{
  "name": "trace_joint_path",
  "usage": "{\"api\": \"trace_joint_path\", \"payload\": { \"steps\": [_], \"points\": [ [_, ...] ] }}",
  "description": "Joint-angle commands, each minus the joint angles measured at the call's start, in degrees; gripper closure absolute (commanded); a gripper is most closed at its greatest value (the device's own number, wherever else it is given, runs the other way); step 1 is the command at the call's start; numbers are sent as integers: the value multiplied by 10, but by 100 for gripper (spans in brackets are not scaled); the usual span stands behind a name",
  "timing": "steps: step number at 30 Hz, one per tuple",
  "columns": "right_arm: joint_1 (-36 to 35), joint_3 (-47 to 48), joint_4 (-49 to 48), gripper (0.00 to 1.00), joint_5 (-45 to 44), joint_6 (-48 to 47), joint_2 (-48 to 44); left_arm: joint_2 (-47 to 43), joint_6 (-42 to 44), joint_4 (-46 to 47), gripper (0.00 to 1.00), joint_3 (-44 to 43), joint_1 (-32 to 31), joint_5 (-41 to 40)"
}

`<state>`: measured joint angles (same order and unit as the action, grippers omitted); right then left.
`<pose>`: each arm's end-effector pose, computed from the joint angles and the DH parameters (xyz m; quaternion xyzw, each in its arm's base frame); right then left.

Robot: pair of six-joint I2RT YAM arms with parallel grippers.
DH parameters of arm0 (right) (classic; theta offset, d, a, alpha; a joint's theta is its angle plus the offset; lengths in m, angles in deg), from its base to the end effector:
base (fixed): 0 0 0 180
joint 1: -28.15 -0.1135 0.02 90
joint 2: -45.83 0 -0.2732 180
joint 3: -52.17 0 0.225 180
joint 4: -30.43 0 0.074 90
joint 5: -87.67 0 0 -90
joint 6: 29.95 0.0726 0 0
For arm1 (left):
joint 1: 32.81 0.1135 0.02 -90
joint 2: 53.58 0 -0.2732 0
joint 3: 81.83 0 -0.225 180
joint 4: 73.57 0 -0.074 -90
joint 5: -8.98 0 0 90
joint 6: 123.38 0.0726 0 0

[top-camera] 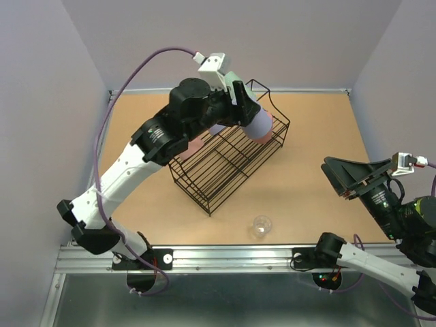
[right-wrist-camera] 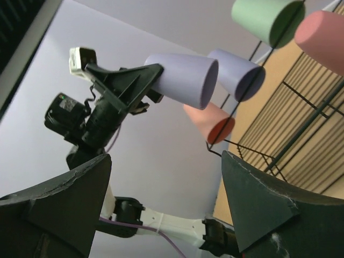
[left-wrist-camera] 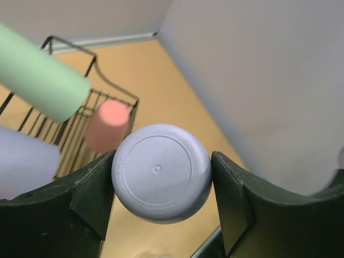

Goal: Load the cups into the dish rack

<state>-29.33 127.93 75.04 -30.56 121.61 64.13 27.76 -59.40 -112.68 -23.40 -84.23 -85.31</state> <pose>0.0376 -0.0048 0.4196 0.2121 0.5975 0.5763 0.5156 0.1895 -0.2288 0.5318 0.1278 0.6884 -0.4258 0.5731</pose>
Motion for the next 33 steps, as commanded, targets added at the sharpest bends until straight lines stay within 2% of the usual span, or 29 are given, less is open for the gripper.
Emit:
{"api": "trace_joint_path", "payload": {
  "steps": [1, 16, 25, 33],
  "points": [
    [-3, 25, 54, 12, -9, 4, 14, 39, 73, -88, 100, -45, -8, -82],
    [-4, 26, 106, 12, -17, 8, 4, 133, 106, -90, 100, -44, -26, -130],
    [-4, 34, 132, 12, -34, 2, -9, 192, 141, -88, 100, -59, -77, -234],
    [-4, 33, 144, 11, -35, 1, -11, 225, 158, -88, 100, -86, -77, -290]
  ]
}}
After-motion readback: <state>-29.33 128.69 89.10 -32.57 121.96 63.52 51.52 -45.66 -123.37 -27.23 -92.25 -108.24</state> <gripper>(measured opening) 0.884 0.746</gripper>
